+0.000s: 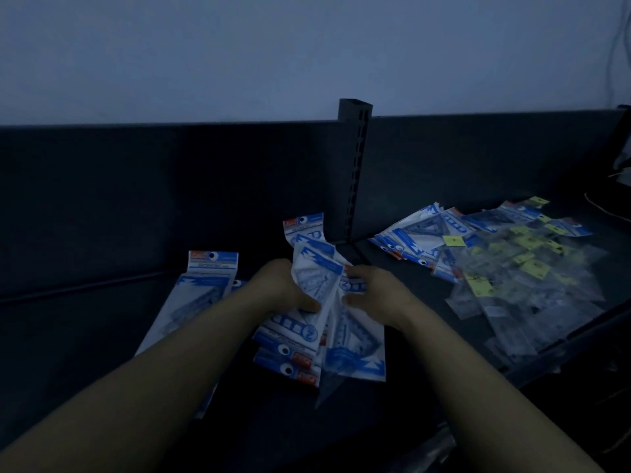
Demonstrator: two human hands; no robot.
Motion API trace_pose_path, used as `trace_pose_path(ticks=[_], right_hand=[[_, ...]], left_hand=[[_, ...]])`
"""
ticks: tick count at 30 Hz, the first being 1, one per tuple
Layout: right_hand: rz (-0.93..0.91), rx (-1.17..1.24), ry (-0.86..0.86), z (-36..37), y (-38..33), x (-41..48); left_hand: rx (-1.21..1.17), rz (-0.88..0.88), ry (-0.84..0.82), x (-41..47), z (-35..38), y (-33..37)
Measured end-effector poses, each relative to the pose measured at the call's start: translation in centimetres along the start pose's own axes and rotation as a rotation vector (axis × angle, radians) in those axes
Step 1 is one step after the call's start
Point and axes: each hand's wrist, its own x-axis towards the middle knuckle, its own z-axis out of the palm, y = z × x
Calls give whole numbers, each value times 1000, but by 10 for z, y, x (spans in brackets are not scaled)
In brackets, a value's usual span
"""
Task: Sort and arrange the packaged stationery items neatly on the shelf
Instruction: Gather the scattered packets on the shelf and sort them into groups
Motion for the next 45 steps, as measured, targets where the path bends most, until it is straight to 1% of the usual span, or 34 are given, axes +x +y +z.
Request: trace_pose_path(ticks=[4, 7, 8, 10, 12, 14, 16, 20, 24, 26, 28, 34, 37, 41, 45], right_hand=[[50, 80, 0, 8, -16, -3], [79, 106, 98, 9, -28, -3], [101, 155, 138, 7, -30, -3], [164, 333, 199, 1, -36, -1], [194, 459, 225, -1, -46, 3], [203, 464, 196, 6, -57, 10], [190, 384, 137, 20, -67, 18], [82, 231, 62, 44, -83, 26], [-31, 159, -11, 59, -95, 19], [-99, 112, 2, 67, -98, 16], [-146, 92, 10, 74, -102, 13], [-214, 147, -18, 97, -121, 5], [-210, 187, -78, 110, -133, 1], [-177, 287, -143, 126, -154, -3], [-166, 373, -153, 146, -187, -5]], left_hand=[[22, 18, 74, -8, -11, -7], [21, 12, 72, -14, -21, -14], [25, 5, 72, -17, -25, -18], [28, -26, 73, -25, -34, -25], [28, -57, 74, -31, -44, -34], [31, -63, 77, -39, -53, -41], [23, -59, 95, -45, -61, -47], [-8, -70, 202, -58, -69, -60], [14, -95, 299, -70, -69, -77], [82, -163, 357, -75, -67, -85], [68, -241, 381, -79, -66, -92], [-160, -258, 420, -102, -69, -105], [-272, -276, 405, -119, -73, -120], [-367, -305, 429, -138, -86, -140], [-397, -328, 446, -154, -110, -160]])
